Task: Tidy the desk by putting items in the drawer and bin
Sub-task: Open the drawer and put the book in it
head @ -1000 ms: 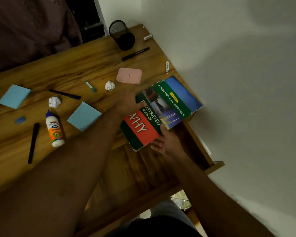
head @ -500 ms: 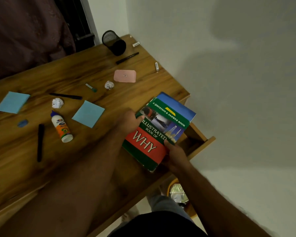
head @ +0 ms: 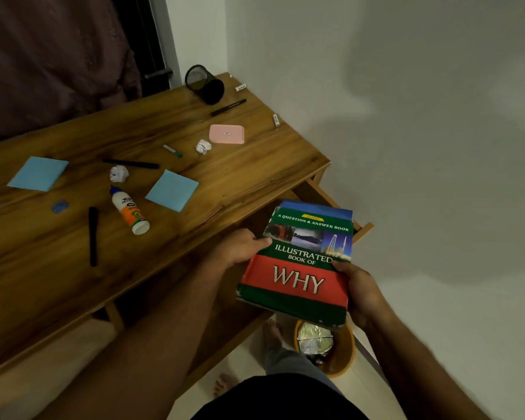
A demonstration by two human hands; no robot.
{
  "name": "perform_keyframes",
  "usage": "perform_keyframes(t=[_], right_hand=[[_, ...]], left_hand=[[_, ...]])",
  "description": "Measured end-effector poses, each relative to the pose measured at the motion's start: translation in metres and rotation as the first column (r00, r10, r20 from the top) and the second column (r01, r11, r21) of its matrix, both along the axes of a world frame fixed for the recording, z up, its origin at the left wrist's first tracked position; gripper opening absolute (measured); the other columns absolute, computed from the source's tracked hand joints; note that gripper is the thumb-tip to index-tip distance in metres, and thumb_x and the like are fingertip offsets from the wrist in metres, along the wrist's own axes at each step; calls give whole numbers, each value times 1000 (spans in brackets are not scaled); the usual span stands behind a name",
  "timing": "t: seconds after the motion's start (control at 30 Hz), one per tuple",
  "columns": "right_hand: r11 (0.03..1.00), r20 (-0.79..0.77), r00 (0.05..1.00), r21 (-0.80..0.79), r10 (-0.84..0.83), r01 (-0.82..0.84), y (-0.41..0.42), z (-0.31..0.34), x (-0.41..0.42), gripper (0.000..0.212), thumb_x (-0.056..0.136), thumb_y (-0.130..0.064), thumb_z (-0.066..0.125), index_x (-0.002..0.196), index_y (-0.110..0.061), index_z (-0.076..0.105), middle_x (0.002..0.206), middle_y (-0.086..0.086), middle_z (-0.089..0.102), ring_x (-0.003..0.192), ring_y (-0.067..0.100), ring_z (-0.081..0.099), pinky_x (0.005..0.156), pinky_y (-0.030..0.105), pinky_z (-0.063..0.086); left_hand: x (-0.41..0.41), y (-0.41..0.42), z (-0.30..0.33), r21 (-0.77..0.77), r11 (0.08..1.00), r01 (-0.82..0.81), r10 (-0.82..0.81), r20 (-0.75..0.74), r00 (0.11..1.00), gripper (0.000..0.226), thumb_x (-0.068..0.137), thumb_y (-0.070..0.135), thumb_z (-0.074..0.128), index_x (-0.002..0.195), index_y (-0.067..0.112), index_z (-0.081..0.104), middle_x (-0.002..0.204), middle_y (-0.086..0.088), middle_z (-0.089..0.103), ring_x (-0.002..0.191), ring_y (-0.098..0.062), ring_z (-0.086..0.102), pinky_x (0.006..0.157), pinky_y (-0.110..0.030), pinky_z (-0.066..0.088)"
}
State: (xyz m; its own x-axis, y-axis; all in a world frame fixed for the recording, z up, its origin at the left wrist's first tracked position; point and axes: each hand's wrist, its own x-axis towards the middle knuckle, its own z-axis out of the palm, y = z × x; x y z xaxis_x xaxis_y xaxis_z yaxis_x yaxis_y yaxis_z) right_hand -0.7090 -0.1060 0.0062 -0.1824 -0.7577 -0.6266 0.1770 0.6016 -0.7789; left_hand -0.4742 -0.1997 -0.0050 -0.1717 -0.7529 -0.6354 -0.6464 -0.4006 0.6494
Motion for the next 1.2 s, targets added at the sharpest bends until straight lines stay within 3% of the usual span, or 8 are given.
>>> perform_keyframes(t=[0.13,0.3,0.6,0.77,0.9,1.0,1.07,1.2], right_hand=[[998,4,999,54,43,-44,-3,5,1,23,95,-25,52,106,-7,61,89,20,73,75,35,67,88,49,51],[964,-43,970,133,237,-230,-29,-1,7,31,96,-28,53,117,-6,56,99,23,72,85,36,69,92,51,52],[807,-166,797,248,581,-536,-119,-6,28,21,98,-31,53,109,-14,58,103,16,72,94,33,70,90,48,55],[715,-278,660,300,698,-631,-172,-29,35,27,97,-29,53,117,-11,55,109,13,69,99,30,69,93,49,53],[688,-359,588,326,725,-648,-207,-53,33,31,96,-30,55,120,-10,55,109,16,68,94,30,70,87,48,56],[704,-370,600,322,709,-633,-218,-50,32,24,98,-23,52,118,-10,54,109,14,67,92,27,68,77,40,57],[694,-400,570,344,718,-632,-228,-57,27,25,99,-23,51,118,-8,57,111,16,66,97,29,67,87,45,56],[689,-492,499,358,713,-631,-239,-74,15,28,100,-21,46,113,-2,61,115,20,65,104,33,63,95,46,51]], left_hand=[[3,20,-7,67,997,-39,41,-34,999,36,96,46,50,92,12,61,89,-2,67,78,-14,64,63,-25,46],[13,31,-24,181,961,-208,237,-151,960,38,98,39,49,114,5,58,96,-8,67,84,-18,65,64,-29,48],[26,27,-66,215,811,-544,576,-129,807,41,97,46,49,104,7,58,96,-12,66,91,-27,63,78,-37,51],[14,17,-76,271,714,-645,690,-122,713,35,99,37,49,113,5,57,96,-9,61,81,-19,56,62,-27,46],[2,6,-79,353,646,-676,756,-174,631,13,99,26,51,108,16,53,86,-1,59,74,-11,53,62,-25,43],[-9,-4,-86,332,673,-661,731,-162,663,9,99,20,52,97,11,54,75,-4,55,54,-5,53,46,-18,38],[-20,-10,-92,312,683,-661,724,-166,669,13,98,14,54,102,2,58,73,-6,55,46,-4,52,37,-15,35],[-42,-18,-100,270,699,-662,710,-154,687,32,95,6,56,126,-3,53,91,-7,61,71,-12,54,39,-12,42]])
